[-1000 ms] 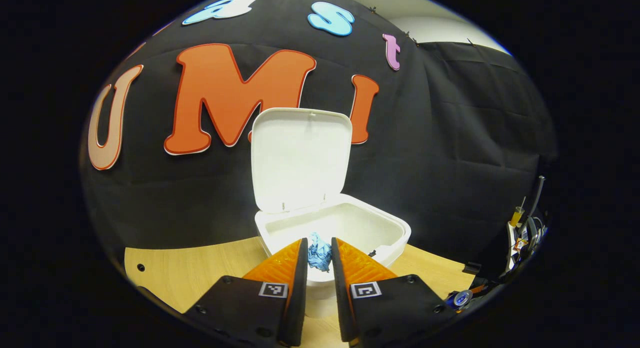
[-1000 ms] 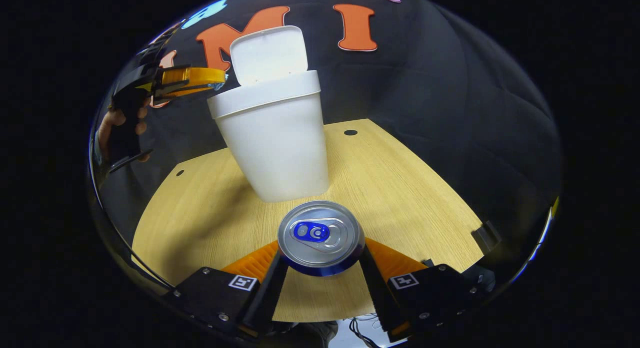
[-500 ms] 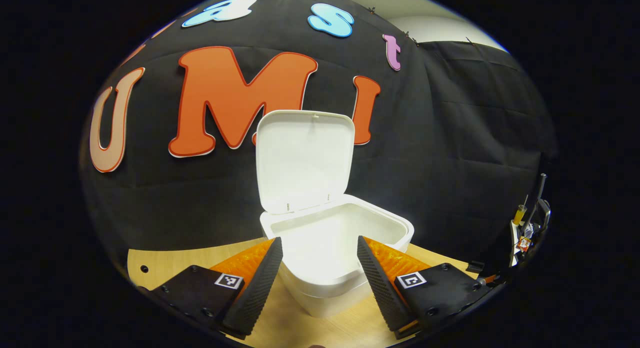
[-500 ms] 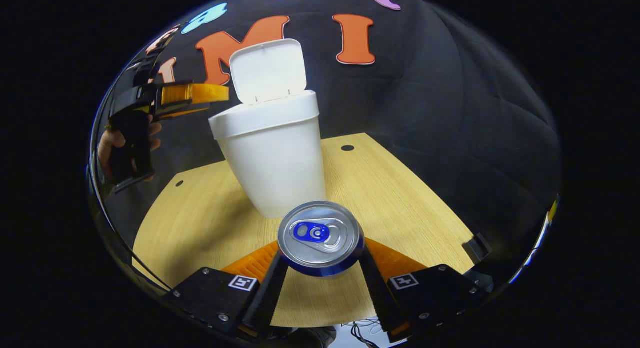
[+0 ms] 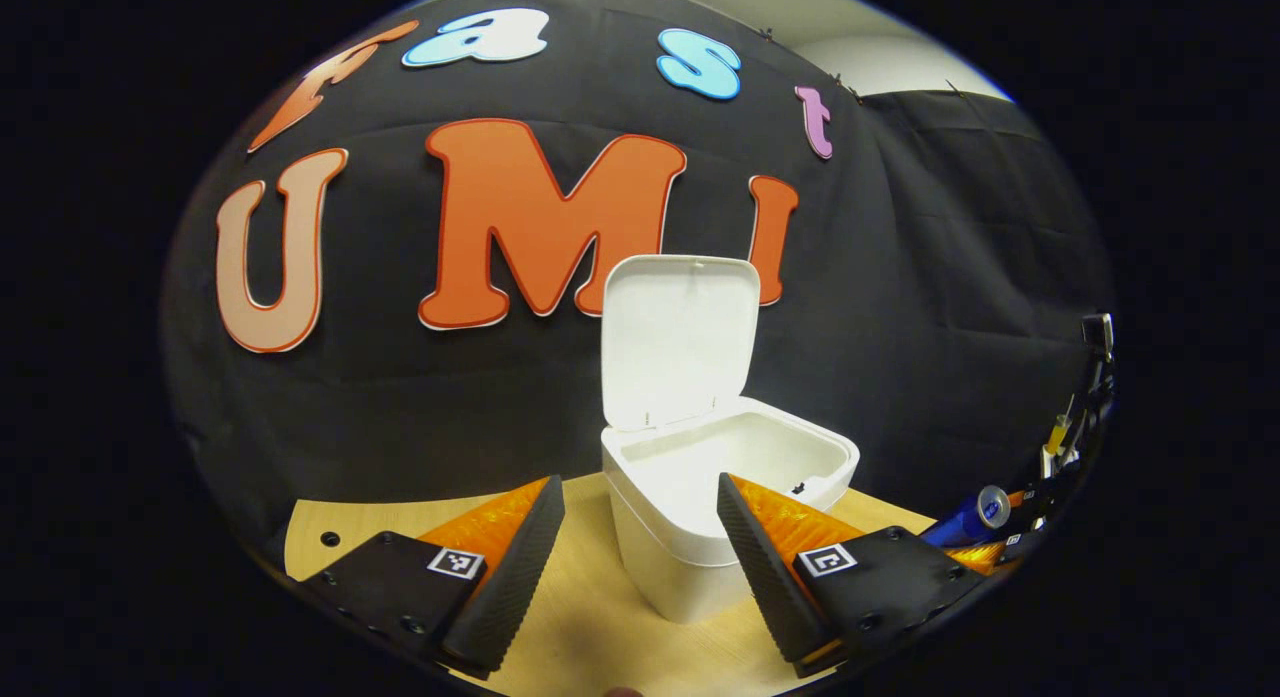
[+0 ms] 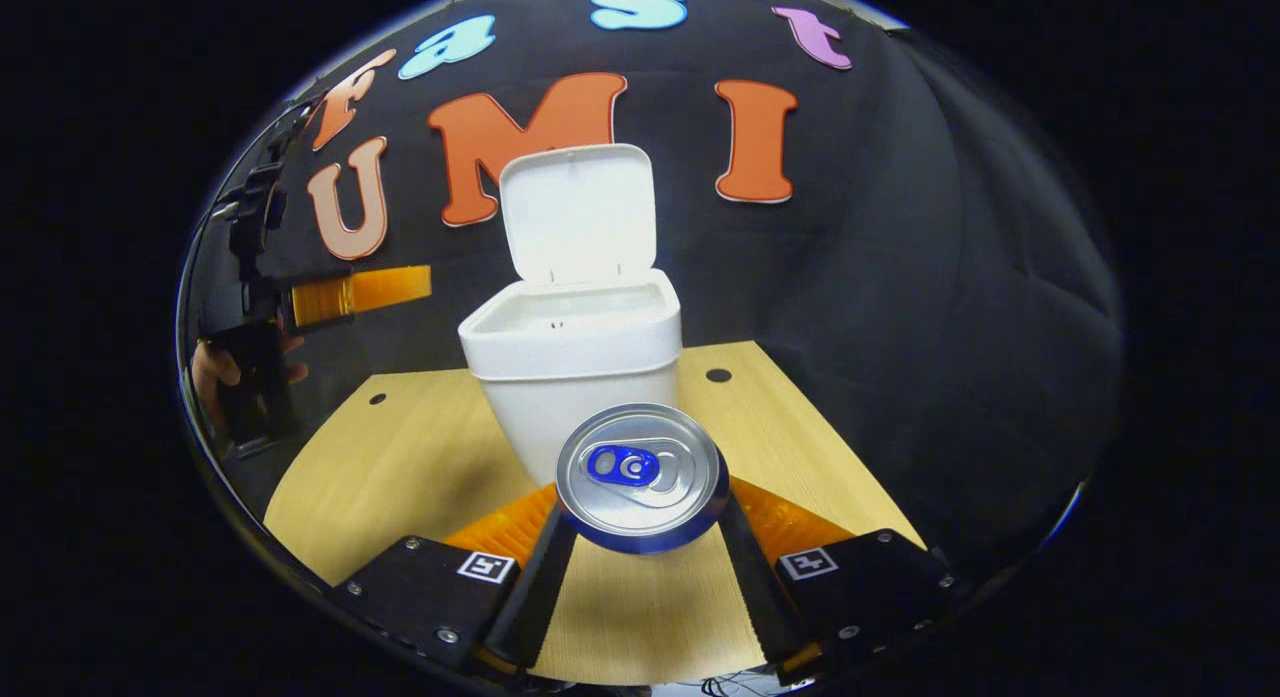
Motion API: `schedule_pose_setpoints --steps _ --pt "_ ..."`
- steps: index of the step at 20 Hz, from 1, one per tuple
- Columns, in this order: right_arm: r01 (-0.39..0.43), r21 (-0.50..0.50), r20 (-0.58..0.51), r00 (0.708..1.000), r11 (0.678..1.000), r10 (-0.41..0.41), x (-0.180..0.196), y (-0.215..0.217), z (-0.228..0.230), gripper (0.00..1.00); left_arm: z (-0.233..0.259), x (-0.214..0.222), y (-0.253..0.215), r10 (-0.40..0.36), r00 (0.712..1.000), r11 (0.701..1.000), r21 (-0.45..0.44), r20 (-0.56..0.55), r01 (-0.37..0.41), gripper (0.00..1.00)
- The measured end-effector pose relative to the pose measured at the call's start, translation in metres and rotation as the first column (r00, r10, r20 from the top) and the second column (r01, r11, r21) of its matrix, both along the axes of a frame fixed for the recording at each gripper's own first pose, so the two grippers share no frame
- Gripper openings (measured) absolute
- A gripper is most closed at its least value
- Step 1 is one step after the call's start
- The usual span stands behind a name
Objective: Press the lid of the desktop garbage bin to open it, pick up the crumpled paper on the desktop and throw it into the bin, then pick up the pop can on the desktop and drop it into the bin, and finally close the garbage bin lid.
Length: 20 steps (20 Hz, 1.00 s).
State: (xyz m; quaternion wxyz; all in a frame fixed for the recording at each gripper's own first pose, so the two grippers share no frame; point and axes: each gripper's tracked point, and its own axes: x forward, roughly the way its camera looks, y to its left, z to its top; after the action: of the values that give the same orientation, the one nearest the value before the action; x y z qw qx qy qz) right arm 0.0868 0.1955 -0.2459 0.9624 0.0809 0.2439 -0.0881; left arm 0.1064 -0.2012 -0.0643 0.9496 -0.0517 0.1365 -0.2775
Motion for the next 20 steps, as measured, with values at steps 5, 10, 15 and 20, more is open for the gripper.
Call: schedule_pose_setpoints --steps 5,10,15,20 --pt "-0.049 -0.044 0.079 0.995 0.998 0.053 0.029 0.005 0.049 0.81 -0.004 -0.008 0.04 0.061 0.998 0.998 0.02 0.005 -0.061 0.98" --pt "-0.082 -0.057 0.108 0.99 0.995 0.088 0.05 0.009 0.077 0.81 0.003 -0.023 0.081 0.124 0.992 0.992 0.032 0.0 -0.124 0.98" --pt "-0.117 -0.11 0.133 0.982 0.987 0.131 0.077 0.015 0.105 0.81 0.01 -0.038 0.118 0.2 0.98 0.979 0.026 0.014 -0.201 0.98" --pt "-0.149 -0.138 0.178 0.969 0.979 0.172 0.107 0.026 0.127 0.81 0.002 -0.06 0.149 0.27 0.963 0.963 0.028 -0.002 -0.27 0.98"
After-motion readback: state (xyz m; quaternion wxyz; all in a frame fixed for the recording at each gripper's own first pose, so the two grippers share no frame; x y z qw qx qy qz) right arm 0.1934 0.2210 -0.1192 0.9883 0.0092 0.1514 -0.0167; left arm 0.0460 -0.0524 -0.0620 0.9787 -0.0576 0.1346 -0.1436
